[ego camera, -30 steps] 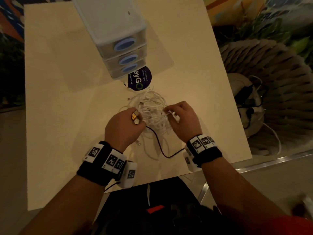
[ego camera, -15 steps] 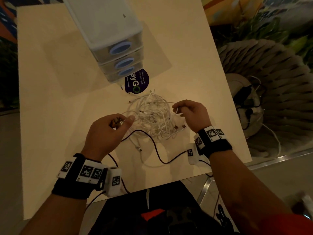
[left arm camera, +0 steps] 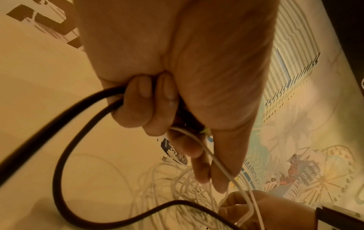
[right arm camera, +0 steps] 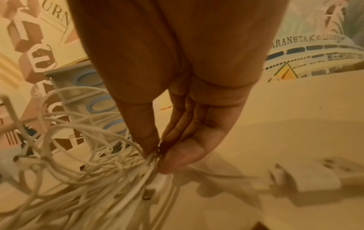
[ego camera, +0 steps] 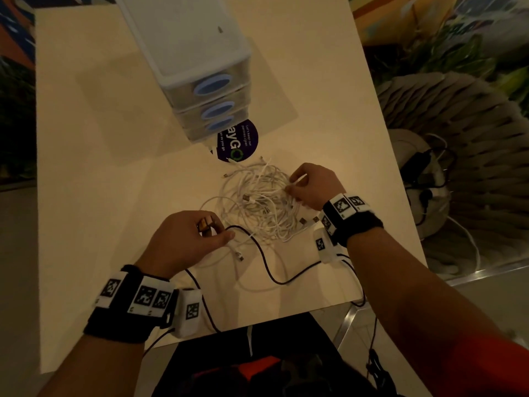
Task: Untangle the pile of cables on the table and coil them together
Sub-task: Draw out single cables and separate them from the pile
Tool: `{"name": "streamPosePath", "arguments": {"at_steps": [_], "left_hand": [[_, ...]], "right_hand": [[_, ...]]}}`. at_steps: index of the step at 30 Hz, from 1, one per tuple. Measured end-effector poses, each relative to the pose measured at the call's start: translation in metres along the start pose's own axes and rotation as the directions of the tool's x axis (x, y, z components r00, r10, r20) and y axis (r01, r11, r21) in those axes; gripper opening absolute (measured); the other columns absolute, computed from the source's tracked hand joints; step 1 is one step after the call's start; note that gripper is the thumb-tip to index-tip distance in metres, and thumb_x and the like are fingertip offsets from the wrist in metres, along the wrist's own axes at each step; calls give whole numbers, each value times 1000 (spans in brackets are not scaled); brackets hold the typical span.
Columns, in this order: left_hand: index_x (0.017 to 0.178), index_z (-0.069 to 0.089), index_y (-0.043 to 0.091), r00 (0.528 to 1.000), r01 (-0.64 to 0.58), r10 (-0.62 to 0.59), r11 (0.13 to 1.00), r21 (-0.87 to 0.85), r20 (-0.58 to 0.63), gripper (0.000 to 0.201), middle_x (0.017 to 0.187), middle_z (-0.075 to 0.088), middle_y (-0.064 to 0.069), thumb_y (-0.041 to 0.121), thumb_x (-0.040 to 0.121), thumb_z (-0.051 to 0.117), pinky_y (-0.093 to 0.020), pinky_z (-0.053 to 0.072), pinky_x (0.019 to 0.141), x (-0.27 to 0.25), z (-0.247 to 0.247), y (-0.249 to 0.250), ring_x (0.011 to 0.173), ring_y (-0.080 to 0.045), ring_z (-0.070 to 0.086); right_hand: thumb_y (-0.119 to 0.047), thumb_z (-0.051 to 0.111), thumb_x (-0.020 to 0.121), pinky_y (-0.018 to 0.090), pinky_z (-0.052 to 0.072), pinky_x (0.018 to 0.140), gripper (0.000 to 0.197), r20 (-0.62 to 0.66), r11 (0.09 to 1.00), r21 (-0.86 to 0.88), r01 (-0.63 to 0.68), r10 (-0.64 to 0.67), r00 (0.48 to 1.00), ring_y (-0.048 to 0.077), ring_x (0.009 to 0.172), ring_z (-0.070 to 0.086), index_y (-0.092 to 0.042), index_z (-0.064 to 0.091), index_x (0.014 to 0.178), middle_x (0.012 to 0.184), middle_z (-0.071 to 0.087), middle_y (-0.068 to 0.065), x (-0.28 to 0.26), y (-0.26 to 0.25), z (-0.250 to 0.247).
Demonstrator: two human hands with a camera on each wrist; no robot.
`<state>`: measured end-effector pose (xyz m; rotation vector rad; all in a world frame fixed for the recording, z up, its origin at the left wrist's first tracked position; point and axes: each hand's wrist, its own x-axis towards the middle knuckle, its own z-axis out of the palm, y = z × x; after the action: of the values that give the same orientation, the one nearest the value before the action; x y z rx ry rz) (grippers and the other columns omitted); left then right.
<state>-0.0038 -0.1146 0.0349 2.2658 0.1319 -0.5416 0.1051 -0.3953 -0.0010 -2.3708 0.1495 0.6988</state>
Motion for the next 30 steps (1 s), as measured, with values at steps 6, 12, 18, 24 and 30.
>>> {"name": "streamPosePath", "arguments": {"at_steps": [6, 12, 18, 24, 30], "left_hand": [[75, 72, 30, 1000, -4, 4, 1000, -2, -9, 21, 59, 62, 6, 48, 82, 80, -27, 42, 55, -3, -4, -1, 55, -9, 56], [79, 73, 28, 999, -12, 11, 999, -46, -31, 19, 60, 63, 5, 46, 83, 80, -14, 38, 50, -8, -9, -1, 52, -10, 55], [82, 73, 30, 999, -46, 45, 996, -82, -19, 15, 60, 61, 5, 41, 82, 82, -15, 37, 53, -13, -12, 5, 51, -9, 50], [91, 72, 33, 994, -103, 100, 989, -109, -39, 15, 66, 60, 4, 37, 81, 84, -19, 35, 57, -18, -16, 6, 54, -8, 44], [133, 55, 44, 941, -175, 87, 952, -249, -328, 55, 79, 58, 3, 31, 85, 80, -37, 41, 58, -23, -19, 3, 58, -33, 41]], "right_hand": [[-33, 69, 90, 33, 53, 84, 19, -118, 988, -115, 103, -116, 986, 20, 91, 67, -21, 76, 103, 91, 74, 0, -5, -3, -5], [-29, 60, 95, 37, 54, 86, 16, -186, 994, -71, 81, -93, 978, 21, 91, 68, -19, 70, 102, 95, 75, 4, -9, -1, -3], [-35, 48, 103, 32, 40, 81, 33, -76, 999, 24, -41, 43, 996, 30, 105, 60, -9, 67, 110, 114, 66, 11, 4, -6, 0], [-44, 62, 97, 22, 35, 81, 34, -135, 970, -233, 69, -103, 986, 25, 110, 63, -15, 74, 109, 118, 70, 9, 3, -11, -5], [-42, 51, 103, 30, 40, 76, 40, -117, 938, -342, 53, -99, 988, 33, 102, 63, -10, 73, 111, 109, 70, 14, 1, -17, -9]]}}
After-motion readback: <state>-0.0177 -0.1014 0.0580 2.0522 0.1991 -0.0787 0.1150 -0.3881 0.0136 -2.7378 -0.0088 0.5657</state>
